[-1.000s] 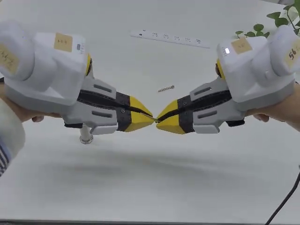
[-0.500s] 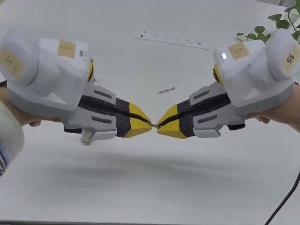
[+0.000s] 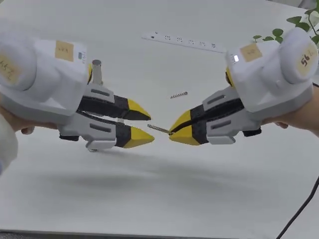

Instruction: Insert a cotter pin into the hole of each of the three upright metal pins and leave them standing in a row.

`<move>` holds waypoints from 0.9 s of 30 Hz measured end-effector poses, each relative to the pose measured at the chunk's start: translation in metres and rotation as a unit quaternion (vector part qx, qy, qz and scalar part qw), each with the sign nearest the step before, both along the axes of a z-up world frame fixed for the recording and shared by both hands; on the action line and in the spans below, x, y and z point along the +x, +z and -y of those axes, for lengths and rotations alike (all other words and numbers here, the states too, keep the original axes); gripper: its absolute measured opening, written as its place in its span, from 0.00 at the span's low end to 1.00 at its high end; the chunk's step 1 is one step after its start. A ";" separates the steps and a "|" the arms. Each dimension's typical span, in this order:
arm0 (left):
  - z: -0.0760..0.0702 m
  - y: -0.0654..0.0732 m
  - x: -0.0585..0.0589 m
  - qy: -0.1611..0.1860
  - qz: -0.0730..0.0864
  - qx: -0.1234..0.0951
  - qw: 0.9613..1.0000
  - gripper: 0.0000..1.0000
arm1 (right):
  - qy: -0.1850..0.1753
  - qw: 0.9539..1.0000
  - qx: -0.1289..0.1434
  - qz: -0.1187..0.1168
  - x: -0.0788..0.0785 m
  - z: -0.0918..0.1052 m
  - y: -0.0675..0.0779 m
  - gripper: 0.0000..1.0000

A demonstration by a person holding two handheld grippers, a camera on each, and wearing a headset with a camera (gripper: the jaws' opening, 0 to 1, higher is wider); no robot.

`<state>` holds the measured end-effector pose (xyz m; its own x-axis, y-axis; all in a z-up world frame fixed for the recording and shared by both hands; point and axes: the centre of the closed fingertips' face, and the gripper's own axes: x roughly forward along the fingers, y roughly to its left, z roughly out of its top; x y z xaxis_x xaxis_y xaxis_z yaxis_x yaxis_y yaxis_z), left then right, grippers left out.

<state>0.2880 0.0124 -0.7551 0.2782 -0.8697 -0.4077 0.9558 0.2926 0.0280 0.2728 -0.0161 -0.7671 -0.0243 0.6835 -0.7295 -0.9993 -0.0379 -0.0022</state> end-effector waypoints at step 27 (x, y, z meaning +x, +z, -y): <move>-0.075 -0.045 0.009 0.095 -0.045 0.009 0.994 0.36 | -0.029 0.996 -0.080 -0.014 0.006 -0.024 -0.039 0.04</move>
<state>0.2971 0.0873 -0.7997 0.3981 -0.7976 -0.4532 0.8822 0.4682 -0.0490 0.2784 0.0082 -0.8061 -0.0101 0.5599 -0.8285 -0.9994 0.0213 0.0266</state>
